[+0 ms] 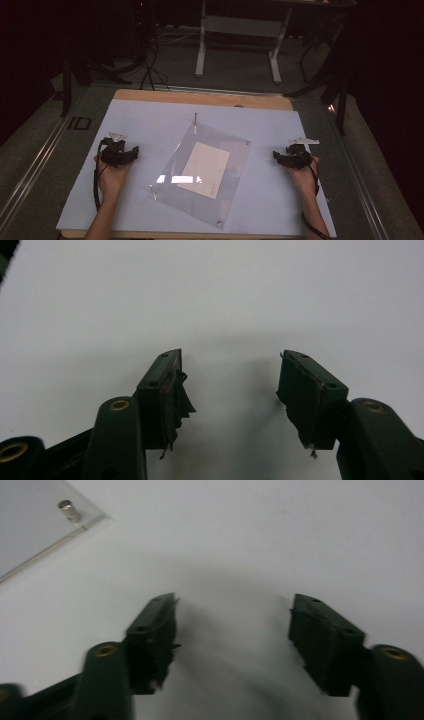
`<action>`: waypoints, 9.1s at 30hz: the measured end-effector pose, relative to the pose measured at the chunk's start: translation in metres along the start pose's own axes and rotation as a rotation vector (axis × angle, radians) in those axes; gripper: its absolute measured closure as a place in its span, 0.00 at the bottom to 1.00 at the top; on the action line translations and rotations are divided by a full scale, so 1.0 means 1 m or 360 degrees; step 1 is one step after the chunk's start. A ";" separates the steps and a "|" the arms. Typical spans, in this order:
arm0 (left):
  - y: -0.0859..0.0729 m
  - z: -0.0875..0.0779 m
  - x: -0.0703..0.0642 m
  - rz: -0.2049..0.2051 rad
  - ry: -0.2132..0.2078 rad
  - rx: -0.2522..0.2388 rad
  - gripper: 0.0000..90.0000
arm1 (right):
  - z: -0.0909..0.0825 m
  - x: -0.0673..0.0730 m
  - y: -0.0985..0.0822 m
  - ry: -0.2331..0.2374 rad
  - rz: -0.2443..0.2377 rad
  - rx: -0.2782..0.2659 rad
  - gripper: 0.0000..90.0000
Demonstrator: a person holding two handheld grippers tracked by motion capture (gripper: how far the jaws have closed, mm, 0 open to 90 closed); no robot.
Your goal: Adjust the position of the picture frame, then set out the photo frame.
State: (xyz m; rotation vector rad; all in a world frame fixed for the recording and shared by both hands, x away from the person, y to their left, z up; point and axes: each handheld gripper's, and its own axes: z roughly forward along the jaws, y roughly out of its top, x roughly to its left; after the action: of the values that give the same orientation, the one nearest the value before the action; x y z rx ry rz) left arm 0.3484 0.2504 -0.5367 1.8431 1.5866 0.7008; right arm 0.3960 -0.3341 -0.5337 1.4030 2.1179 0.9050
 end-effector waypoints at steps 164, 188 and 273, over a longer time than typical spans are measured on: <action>-0.049 -0.087 -0.067 0.0344 -0.0798 -0.0236 0.90 | 0.118 0.182 0.165 0.0463 -0.0424 -0.0113 0.95; 0.071 -0.017 -0.040 0.0249 -0.0715 -0.0189 0.89 | 0.013 0.094 0.107 0.0349 -0.0262 -0.0134 0.94; 0.033 0.017 -0.028 0.0033 -0.0730 -0.0226 0.70 | 0.027 0.078 0.053 0.0385 -0.0181 -0.0283 0.90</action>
State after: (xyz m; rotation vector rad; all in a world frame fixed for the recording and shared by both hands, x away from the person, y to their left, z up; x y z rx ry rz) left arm 0.3791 0.2175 -0.5242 1.7605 1.1909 0.3518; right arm 0.4175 -0.2402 -0.5142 1.1209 2.2007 1.2359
